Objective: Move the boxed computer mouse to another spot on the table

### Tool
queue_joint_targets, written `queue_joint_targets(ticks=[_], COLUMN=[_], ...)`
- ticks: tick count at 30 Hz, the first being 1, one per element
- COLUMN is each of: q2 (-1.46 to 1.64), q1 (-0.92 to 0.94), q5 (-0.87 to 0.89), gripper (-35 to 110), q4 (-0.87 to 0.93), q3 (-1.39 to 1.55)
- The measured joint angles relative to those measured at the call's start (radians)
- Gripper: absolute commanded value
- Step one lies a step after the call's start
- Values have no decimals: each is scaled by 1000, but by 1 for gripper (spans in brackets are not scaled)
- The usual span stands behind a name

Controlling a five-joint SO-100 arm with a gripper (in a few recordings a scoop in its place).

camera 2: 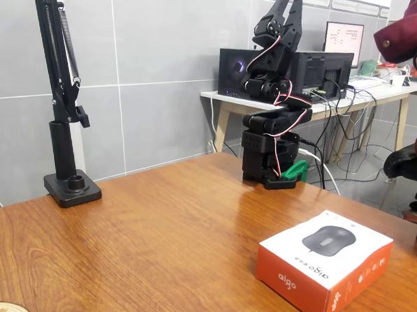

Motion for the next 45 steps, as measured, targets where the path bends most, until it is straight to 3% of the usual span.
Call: queue_joint_targets(ticks=[36, 40, 43, 45], q2=[0, 0, -2, -58], q1=[2, 37, -32, -187], q5=[-15, 123, 64, 66], gripper=[2, 0, 0, 0], q4=[5, 241, 647, 963], q3=[0, -35, -236, -463])
